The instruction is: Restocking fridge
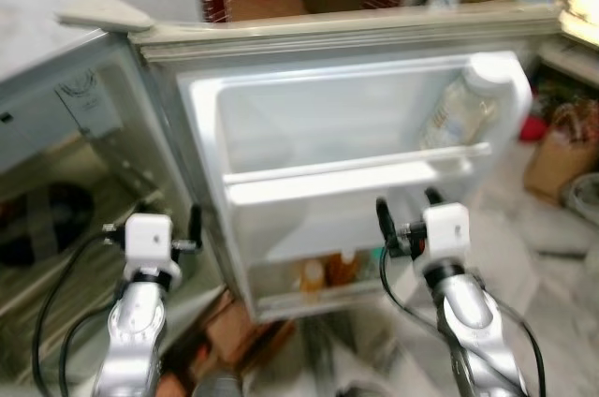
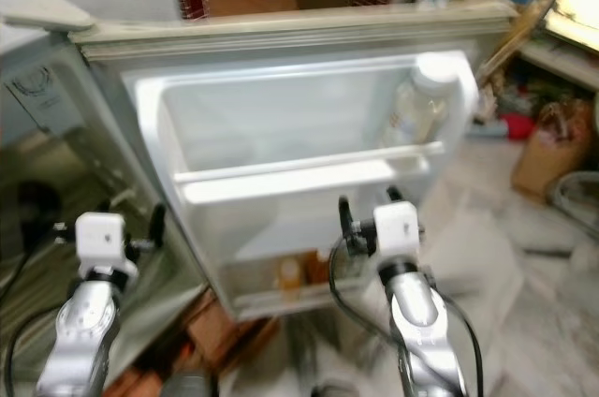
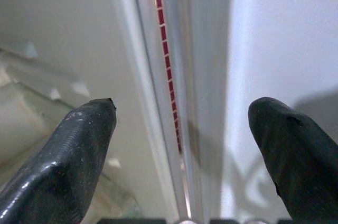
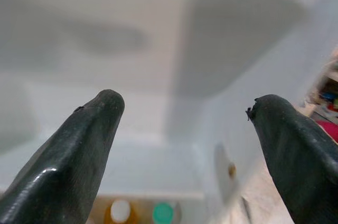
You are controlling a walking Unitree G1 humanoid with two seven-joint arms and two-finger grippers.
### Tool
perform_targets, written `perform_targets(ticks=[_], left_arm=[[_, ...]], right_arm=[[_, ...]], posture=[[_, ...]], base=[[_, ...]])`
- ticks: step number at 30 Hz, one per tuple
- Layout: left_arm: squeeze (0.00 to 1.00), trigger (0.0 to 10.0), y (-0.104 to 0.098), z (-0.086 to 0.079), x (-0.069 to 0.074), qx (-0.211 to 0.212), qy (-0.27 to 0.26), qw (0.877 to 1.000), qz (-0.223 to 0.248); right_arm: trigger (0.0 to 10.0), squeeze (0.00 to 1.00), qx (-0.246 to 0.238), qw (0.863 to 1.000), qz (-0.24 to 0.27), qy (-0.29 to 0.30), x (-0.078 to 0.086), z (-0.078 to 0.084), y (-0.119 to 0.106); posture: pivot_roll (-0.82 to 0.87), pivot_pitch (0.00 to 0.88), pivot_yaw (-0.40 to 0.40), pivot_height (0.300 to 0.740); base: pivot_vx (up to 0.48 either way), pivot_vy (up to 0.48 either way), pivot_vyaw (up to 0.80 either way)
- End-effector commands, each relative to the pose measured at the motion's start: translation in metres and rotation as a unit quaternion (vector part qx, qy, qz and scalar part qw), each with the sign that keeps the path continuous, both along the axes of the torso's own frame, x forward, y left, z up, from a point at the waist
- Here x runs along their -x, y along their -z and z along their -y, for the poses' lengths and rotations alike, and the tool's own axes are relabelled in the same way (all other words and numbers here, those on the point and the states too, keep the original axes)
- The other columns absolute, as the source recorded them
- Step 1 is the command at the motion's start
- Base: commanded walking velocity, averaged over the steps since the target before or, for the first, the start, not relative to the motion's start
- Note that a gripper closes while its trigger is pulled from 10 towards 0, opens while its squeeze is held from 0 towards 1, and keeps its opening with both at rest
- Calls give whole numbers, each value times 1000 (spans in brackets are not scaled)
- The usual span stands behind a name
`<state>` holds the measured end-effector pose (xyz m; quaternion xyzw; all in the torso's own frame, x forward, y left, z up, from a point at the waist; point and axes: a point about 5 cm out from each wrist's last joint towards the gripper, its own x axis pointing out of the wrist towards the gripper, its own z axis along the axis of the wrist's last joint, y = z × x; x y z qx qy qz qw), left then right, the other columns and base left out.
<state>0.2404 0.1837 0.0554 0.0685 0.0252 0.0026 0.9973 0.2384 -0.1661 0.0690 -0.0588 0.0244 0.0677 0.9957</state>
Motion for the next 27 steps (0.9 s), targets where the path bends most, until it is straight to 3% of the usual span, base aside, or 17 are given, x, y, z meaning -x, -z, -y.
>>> perform_targets(ticks=[1, 8, 16, 21, 26, 27], left_arm=[[0, 10000, 4, -7, 3, -10, -11, 1000, -12], [0, 10000, 3, -10, 2, -21, -11, 1000, -12], [0, 10000, 2, -11, -1, -28, -9, 999, -12], [0, 10000, 2, -9, -4, -30, -6, 999, -12], [0, 10000, 3, -9, -5, -34, -6, 999, -15], [0, 10000, 4, -9, -5, -39, -5, 999, -19]], right_arm=[[10000, 0, -1, 1000, -3, -1, -1, -2, 1], [10000, 0, -19, 1000, 1, 5, -6, -7, -2], [10000, 0, -10, 1000, 14, -11, -8, -11, -6], [10000, 0, -16, 1000, 12, -6, -9, -9, -5], [10000, 0, -32, 999, 14, 0, -13, -10, -7], [10000, 0, -20, 999, 25, -25, -12, -14, -9]], posture=[[-43, 0, -3, 740], [-37, 0, 7, 740], [-38, 0, 13, 740], [-40, 0, 15, 740], [-41, 0, 15, 740], [-40, 0, 15, 740]], base=[[-289, -315, 0], [-257, -311, 0], [0, -356, 216], [0, -370, 563], [0, -337, 0], [0, -371, 0]])
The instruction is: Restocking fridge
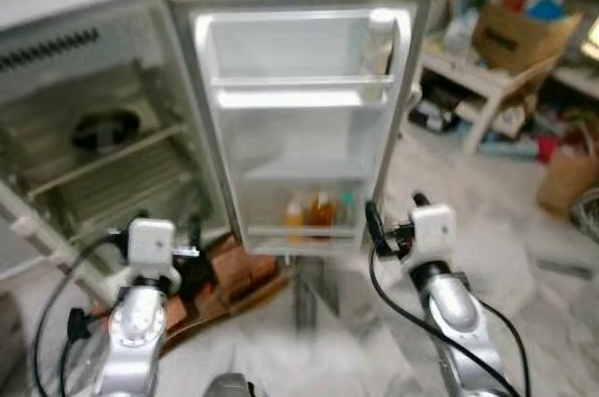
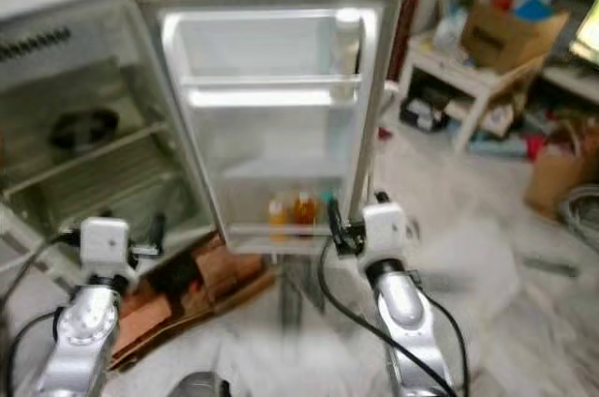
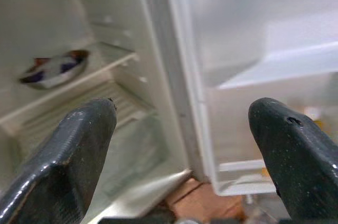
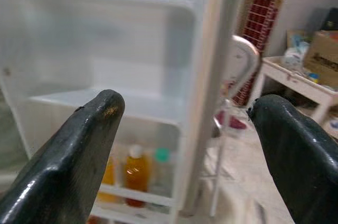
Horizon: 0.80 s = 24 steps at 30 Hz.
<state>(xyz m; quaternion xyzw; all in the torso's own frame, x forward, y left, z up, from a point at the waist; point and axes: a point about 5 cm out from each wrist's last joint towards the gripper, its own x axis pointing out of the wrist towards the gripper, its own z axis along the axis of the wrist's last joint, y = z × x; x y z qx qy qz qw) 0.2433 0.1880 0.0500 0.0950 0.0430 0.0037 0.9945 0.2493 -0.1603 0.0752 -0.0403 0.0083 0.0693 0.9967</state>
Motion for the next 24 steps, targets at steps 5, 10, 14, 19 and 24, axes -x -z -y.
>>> perform_targets(ticks=[5, 10, 14, 19, 24], left_arm=[[0, 10000, -2, 0, -3, -11, 4, 1000, 1], [0, 10000, -3, 0, -4, -11, 4, 1000, 1], [0, 10000, -1, 3, -5, -14, 7, 1000, -2], [0, 10000, -1, 3, -5, -16, 6, 1000, -1], [0, 10000, -1, 2, -5, -17, 4, 1000, -2]], right_arm=[[10000, 0, 0, 1000, 5, -21, -4, -11, -1], [10000, 0, -17, 1000, 9, -21, -7, -11, -4], [10000, 0, -9, 999, 10, -35, -9, -12, -5], [10000, 0, -5, 998, 26, -58, -12, -18, -11], [10000, 0, -4, 997, 31, -64, -13, -20, -12]], posture=[[-35, 0, 10, 740], [-36, 0, 10, 740], [-33, 0, 7, 740], [-31, 0, 6, 740], [-30, 0, 8, 740]], base=[[0, -362, 0], [0, -357, 0], [0, -372, 0], [0, -388, 433], [261, -374, 769]])
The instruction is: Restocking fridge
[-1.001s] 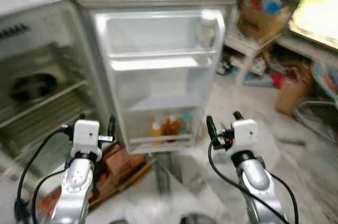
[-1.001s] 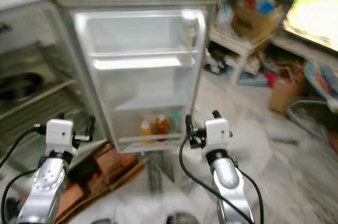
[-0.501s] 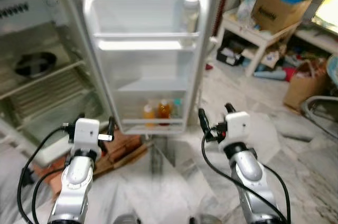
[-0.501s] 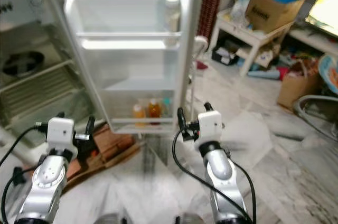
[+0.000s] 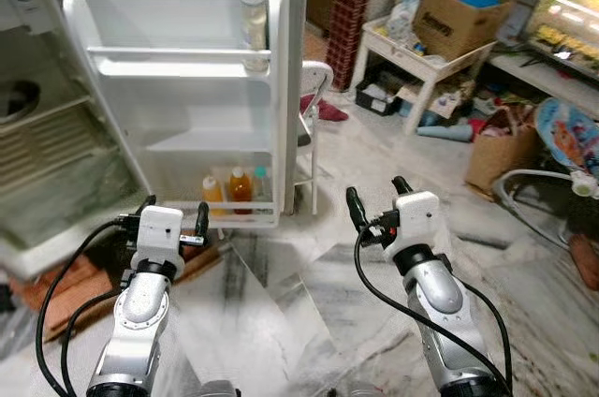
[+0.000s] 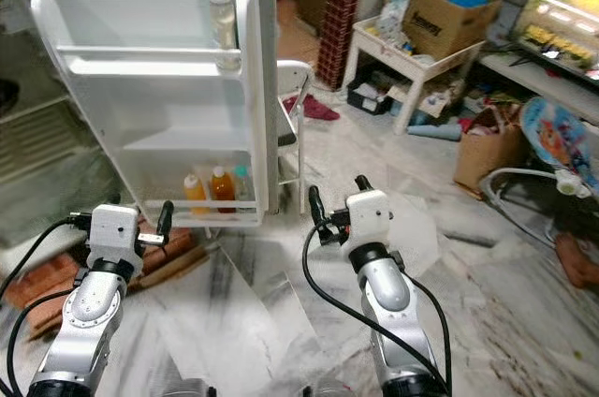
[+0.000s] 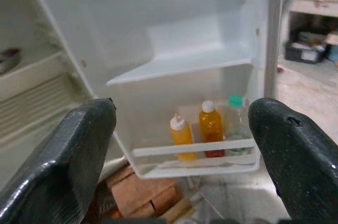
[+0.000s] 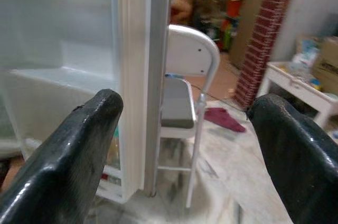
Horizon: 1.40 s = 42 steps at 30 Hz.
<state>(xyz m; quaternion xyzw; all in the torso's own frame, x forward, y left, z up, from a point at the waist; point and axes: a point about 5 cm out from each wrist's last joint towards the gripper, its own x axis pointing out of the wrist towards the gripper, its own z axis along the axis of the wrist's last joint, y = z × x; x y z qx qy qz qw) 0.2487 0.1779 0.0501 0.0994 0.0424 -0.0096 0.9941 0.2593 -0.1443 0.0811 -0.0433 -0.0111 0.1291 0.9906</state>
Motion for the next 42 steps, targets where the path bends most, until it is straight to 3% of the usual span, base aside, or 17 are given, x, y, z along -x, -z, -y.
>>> perform_targets(ticks=[1, 20, 30, 42], left_arm=[[0, 10000, -1, -8, 0, -13, -10, 1000, -1], [0, 10000, 0, -14, -1, -9, -30, 999, -8], [0, 10000, 4, -12, 1, -19, -26, 999, -21], [0, 10000, 8, -13, 12, -25, -11, 999, -35]], right_arm=[[10000, 0, -6, 1000, 14, -4, -3, -4, -6], [10000, 0, 13, 999, 37, -10, -19, -1, -13], [10000, 0, 12, 999, 45, 7, -26, 8, -16], [10000, 0, 10, 999, 41, 5, -25, 6, -12]], posture=[[-30, 0, 8, 740], [-23, 0, 11, 740], [-19, 0, 9, 740], [-11, 0, 13, 740]], base=[[300, -360, 769], [439, -84, 724], [407, -141, 0], [0, -470, 0]])
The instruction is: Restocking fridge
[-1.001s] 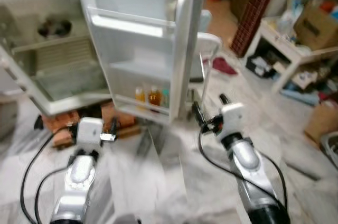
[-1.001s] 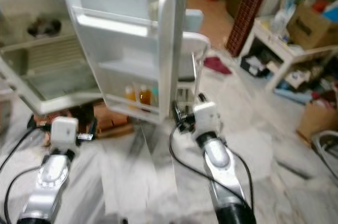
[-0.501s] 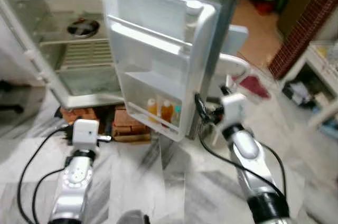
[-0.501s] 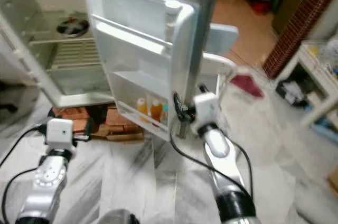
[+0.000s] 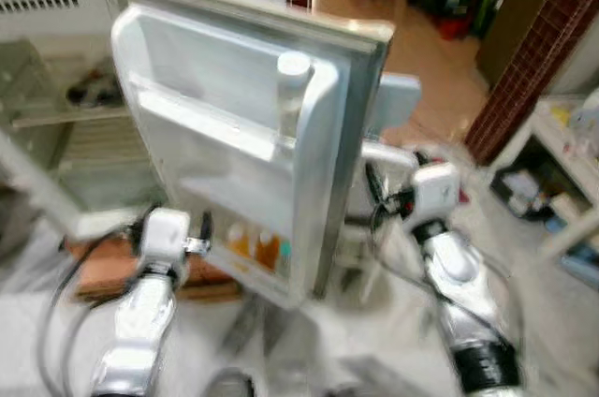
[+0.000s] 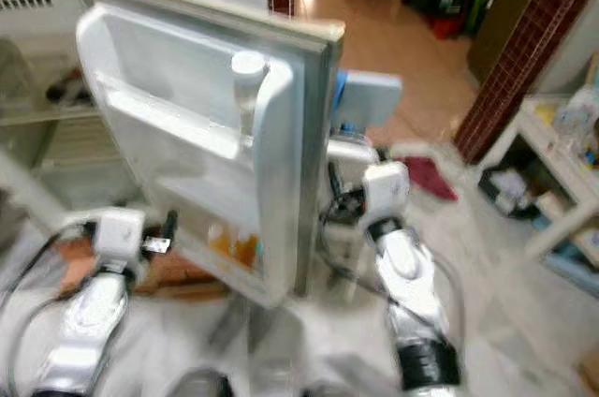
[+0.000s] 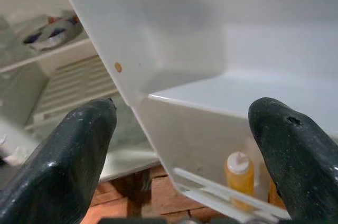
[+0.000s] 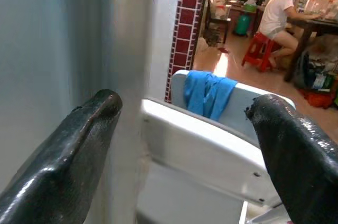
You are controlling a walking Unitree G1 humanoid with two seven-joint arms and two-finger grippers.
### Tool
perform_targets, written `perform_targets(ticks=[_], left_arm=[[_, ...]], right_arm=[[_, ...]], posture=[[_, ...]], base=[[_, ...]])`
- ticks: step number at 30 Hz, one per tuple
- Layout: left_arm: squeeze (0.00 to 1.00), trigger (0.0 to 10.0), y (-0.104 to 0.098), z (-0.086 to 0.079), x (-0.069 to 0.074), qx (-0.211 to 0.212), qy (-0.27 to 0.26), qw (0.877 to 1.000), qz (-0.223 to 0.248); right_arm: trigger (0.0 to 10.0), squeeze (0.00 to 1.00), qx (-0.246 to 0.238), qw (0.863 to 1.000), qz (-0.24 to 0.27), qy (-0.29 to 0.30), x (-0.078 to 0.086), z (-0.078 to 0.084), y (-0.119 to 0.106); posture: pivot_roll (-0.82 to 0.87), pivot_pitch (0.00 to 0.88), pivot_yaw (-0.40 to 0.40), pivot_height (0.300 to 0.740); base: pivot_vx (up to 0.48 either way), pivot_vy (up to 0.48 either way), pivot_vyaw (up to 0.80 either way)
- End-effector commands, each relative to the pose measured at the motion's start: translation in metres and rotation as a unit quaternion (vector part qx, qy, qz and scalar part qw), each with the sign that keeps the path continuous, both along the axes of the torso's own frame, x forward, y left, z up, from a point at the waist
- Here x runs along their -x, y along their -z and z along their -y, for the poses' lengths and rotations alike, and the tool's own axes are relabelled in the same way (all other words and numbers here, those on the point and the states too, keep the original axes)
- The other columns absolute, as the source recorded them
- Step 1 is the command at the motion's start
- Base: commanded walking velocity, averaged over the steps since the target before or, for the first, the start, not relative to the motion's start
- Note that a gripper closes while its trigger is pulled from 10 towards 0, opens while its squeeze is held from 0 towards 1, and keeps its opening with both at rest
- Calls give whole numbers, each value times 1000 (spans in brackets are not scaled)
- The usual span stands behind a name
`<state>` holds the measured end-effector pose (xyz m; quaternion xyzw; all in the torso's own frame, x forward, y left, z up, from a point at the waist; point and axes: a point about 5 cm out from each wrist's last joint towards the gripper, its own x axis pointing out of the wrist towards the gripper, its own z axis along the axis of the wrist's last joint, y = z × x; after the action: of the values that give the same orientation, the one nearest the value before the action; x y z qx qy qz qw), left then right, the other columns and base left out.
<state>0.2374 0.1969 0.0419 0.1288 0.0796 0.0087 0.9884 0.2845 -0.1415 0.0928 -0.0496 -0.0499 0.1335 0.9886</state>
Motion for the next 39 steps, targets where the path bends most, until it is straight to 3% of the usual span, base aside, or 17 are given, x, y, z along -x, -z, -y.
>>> perform_targets(ticks=[1, 11, 21, 30, 39], left_arm=[[0, 10000, 0, 6, 2, 6, 11, 1000, -1], [0, 10000, -2, 5, 4, 4, 12, 1000, 3], [0, 10000, -9, -2, 5, 9, -8, 1000, 18], [0, 10000, -32, -11, -16, 1, -18, 998, 54], [0, 10000, -21, -1, -10, 15, -12, 999, 33]], right_arm=[[10000, 0, 7, 1000, 2, 10, 1, 9, 0], [10000, 0, 7, 1000, -2, -21, -1, 4, 1], [10000, 0, 8, 999, 7, -47, -13, -5, -6], [10000, 0, 3, 998, 41, -45, -37, -17, -29], [10000, 0, -27, 999, 17, -34, -33, -27, -24]], posture=[[-8, 0, 13, 740], [-1, 0, 11, 740], [17, 11, 12, 740], [-2, 46, 12, 740], [6, 51, 5, 740]], base=[[0, -480, 0], [0, -480, 0], [0, 0, 771], [0, 0, 800], [0, 0, 773]])
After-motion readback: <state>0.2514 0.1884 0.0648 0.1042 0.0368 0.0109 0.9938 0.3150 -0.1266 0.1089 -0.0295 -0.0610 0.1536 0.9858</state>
